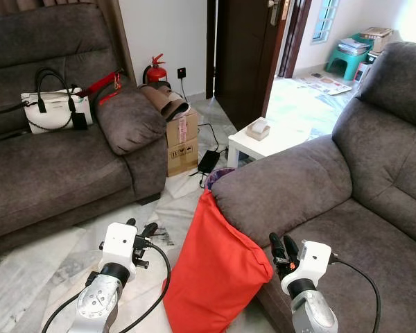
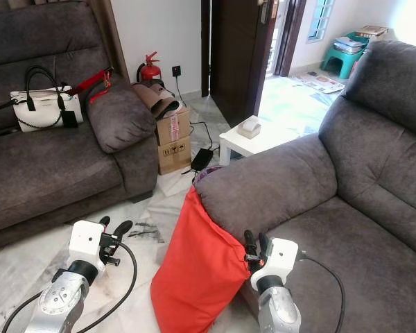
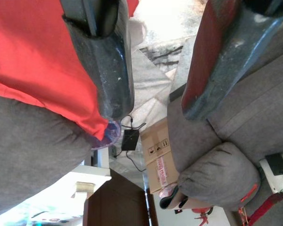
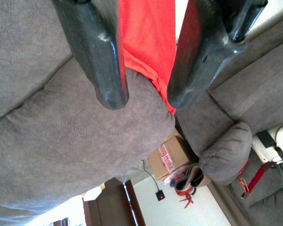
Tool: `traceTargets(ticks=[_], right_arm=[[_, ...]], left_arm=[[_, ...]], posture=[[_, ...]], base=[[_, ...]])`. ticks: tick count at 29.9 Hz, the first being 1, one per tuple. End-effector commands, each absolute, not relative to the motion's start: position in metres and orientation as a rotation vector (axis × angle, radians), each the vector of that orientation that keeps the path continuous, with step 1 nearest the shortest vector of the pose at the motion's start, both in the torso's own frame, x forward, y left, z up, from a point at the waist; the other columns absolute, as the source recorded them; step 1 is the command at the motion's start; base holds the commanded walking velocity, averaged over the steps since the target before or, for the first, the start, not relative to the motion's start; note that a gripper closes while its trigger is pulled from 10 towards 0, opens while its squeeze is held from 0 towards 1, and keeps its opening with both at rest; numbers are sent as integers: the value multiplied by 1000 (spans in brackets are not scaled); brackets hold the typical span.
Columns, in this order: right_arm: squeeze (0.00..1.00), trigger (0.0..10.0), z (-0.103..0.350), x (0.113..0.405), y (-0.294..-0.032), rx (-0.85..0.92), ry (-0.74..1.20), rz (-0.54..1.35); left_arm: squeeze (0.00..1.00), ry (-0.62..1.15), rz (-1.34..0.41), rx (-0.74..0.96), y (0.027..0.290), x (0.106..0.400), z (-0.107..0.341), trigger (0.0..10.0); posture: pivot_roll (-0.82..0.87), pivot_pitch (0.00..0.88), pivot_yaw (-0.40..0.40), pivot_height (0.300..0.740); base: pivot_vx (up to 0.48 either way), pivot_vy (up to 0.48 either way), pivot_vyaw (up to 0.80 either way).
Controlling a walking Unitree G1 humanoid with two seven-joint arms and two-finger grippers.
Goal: Move the pillow to the sofa from floor
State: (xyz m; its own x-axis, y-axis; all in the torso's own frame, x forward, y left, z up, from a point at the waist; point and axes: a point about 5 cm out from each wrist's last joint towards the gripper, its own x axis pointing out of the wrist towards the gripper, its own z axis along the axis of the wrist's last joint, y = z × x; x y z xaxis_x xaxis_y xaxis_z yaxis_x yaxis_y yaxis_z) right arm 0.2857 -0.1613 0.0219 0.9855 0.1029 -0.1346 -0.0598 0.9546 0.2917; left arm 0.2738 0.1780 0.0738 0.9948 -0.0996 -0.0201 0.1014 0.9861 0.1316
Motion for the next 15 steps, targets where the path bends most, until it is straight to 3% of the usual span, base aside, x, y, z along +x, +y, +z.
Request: traceTargets(ticks=[1, 15], right_arm=[[0, 10000, 21, 284, -162, 286, 156, 79], [0, 10000, 20, 284, -161, 280, 165, 80]], left_arm=[[0, 20, -99, 126, 178, 272, 73, 10000], [0, 49, -75, 120, 180, 268, 64, 10000]], posture=[[73, 85, 21, 688], [71, 90, 14, 678]], base=[[0, 0, 0], [0, 0, 0]])
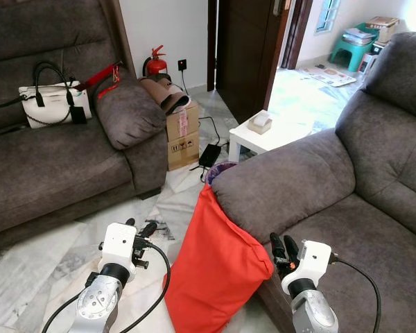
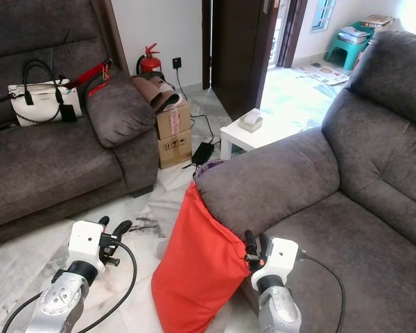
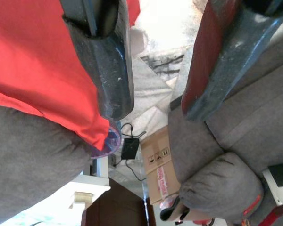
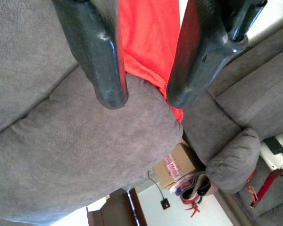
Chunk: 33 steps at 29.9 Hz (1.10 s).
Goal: Move the pillow to the sofa from floor
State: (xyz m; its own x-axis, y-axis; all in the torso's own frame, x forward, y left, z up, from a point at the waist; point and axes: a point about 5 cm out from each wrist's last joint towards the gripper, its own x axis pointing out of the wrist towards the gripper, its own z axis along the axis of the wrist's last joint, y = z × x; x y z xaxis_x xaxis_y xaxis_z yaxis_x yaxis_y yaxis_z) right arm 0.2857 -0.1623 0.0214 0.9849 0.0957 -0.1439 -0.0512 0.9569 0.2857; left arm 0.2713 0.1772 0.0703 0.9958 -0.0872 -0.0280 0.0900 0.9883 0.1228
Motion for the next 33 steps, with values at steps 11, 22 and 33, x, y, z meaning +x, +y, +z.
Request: traceTargets(ticks=[11, 22, 33], right_arm=[[0, 10000, 20, 283, -160, 291, 164, 81], [0, 10000, 18, 283, -161, 278, 181, 82], [0, 10000, 17, 283, -160, 276, 190, 89]], left_arm=[[0, 49, -69, 121, 182, 266, 64, 10000], [0, 47, -69, 122, 182, 267, 65, 10000], [0, 51, -68, 110, 182, 267, 64, 10000]], posture=[[78, 93, 14, 653], [80, 92, 14, 653], [83, 91, 13, 653]], base=[[0, 0, 0], [0, 0, 0], [0, 0, 0]])
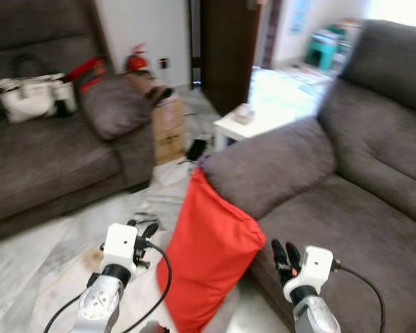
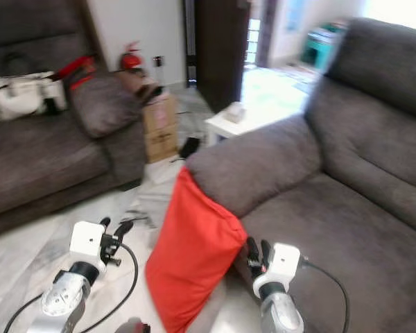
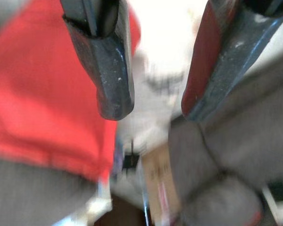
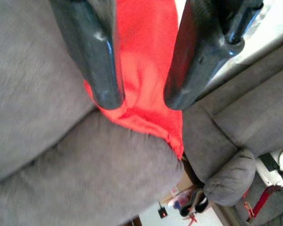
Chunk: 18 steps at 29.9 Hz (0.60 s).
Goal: Move the pillow to the sofa from floor
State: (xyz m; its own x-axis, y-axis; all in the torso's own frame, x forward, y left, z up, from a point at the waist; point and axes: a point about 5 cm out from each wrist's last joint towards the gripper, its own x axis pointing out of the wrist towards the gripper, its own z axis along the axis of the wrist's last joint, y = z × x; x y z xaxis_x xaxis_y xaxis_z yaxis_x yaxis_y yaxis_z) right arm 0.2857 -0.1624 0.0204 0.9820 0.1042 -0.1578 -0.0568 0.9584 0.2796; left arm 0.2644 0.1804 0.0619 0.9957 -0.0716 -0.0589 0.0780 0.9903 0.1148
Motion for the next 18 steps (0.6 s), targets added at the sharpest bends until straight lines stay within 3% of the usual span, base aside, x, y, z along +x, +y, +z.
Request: traceTargets(ticks=[1, 18], right_arm=[[0, 10000, 17, 283, -159, 276, 191, 91], [0, 10000, 16, 283, -156, 281, 196, 104]], left_arm=[[0, 52, -68, 108, 182, 267, 64, 10000], [0, 52, -67, 108, 183, 267, 64, 10000]], posture=[[83, 91, 13, 653], [85, 87, 13, 623]], base=[[0, 0, 0], [0, 0, 0]])
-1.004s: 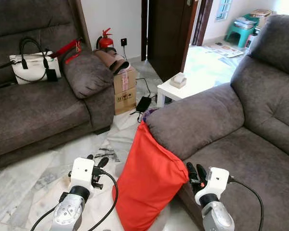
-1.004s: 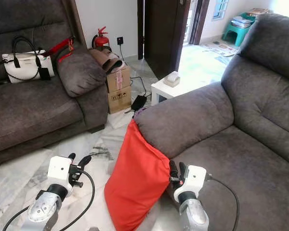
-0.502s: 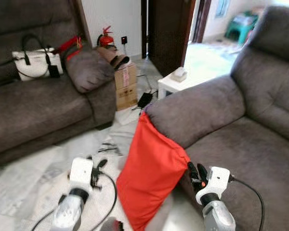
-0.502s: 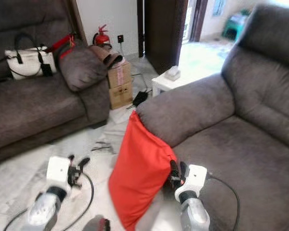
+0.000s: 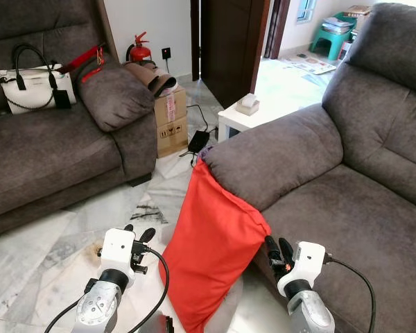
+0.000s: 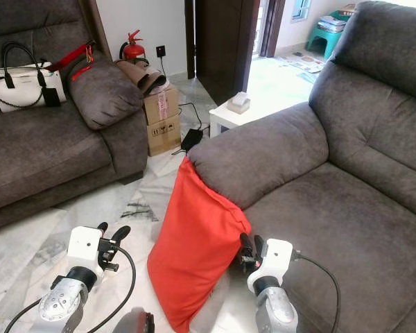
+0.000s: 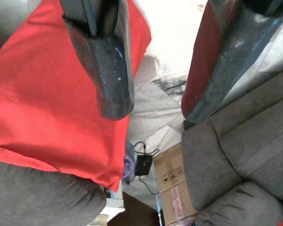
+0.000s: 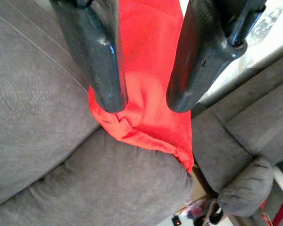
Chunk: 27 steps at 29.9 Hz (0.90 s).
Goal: Move the pillow to the sofa from floor
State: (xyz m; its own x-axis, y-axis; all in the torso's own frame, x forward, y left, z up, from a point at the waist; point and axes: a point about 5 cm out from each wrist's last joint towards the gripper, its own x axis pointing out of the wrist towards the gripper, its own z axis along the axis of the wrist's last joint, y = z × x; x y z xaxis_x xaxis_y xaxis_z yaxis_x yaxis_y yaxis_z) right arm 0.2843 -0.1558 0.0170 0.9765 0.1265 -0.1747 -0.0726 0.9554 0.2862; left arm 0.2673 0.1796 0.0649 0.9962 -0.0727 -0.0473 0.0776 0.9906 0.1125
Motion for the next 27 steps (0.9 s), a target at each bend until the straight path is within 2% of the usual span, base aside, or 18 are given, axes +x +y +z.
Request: traceTargets(ticks=[1, 23, 27], right_arm=[[0, 10000, 16, 283, -156, 281, 195, 104], [0, 10000, 16, 284, -156, 281, 195, 103], [0, 10000, 17, 284, -154, 259, 192, 135]], left_arm=[[0, 51, -66, 108, 183, 267, 64, 10000], [0, 59, -60, 106, 184, 268, 64, 10000], [0, 62, -57, 108, 184, 268, 64, 10000]], posture=[[86, 86, 14, 623], [88, 80, 14, 623], [89, 81, 14, 623]], base=[[0, 0, 0], [0, 0, 0], [254, 0, 0]])
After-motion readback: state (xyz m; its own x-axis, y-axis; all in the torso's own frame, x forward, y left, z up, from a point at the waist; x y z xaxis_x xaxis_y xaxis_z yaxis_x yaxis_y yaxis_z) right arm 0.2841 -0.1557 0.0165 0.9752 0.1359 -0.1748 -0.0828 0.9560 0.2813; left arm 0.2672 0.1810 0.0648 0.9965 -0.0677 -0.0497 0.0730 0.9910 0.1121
